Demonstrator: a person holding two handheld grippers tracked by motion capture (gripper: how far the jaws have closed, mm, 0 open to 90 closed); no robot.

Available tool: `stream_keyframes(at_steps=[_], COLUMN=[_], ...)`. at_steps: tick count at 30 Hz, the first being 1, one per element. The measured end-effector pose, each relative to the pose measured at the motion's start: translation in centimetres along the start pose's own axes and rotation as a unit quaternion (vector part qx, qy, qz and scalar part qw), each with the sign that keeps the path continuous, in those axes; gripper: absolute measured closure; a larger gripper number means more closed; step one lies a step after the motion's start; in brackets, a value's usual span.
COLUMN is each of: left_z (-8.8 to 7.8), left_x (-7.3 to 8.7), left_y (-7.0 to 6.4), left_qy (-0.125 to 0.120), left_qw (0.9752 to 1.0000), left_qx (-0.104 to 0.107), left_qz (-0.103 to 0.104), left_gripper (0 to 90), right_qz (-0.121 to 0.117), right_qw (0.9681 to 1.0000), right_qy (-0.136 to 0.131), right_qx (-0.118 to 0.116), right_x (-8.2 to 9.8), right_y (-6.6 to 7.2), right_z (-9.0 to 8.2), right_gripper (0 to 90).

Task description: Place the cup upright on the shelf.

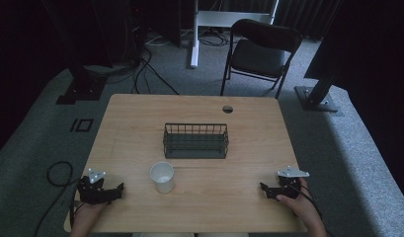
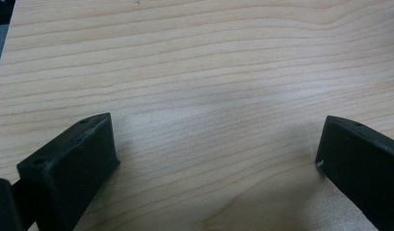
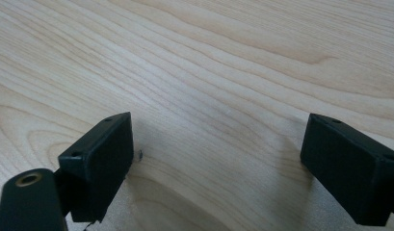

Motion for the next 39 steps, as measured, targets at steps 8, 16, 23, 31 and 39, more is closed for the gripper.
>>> stream_keyframes(at_steps=[8, 16, 23, 31, 39], left_z=[0.00, 0.00, 0.00, 0.01, 0.00], left_x=[0.00, 0.00, 0.00, 0.00, 0.00], left_y=[-0.01, -0.01, 0.00, -0.01, -0.01], left_qy=[0.000, 0.000, 0.000, 0.000, 0.000], left_qw=[1.0000, 1.0000, 1.0000, 1.0000, 1.0000], left_qx=[0.000, 0.000, 0.000, 0.000, 0.000], left_qz=[0.000, 0.000, 0.000, 0.000, 0.000], left_gripper=[0.7, 0.7, 0.7, 0.7, 0.7], right_qz=[-0.001, -0.004, -0.006, -0.001, 0.007], right_qw=[1.0000, 1.0000, 1.0000, 1.0000, 0.9999], right_qy=[0.000, 0.000, 0.000, -0.001, -0.010], right_qx=[-0.002, -0.003, -0.005, 0.000, -0.009], right_x=[0.00, 0.01, 0.03, -0.01, -0.34], right_y=[0.04, 0.08, 0.26, 0.38, 0.57], right_z=[0.01, 0.01, -0.02, -0.03, 0.06], right_gripper=[10.7, 10.7, 10.8, 12.1, 12.9])
Point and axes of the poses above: each handheld gripper's, and its own axes: z roughly forward along the jaws, x roughly out of its underside, y roughly to its left, the point moved 6 cm from there along z, roughly forward along the jaws
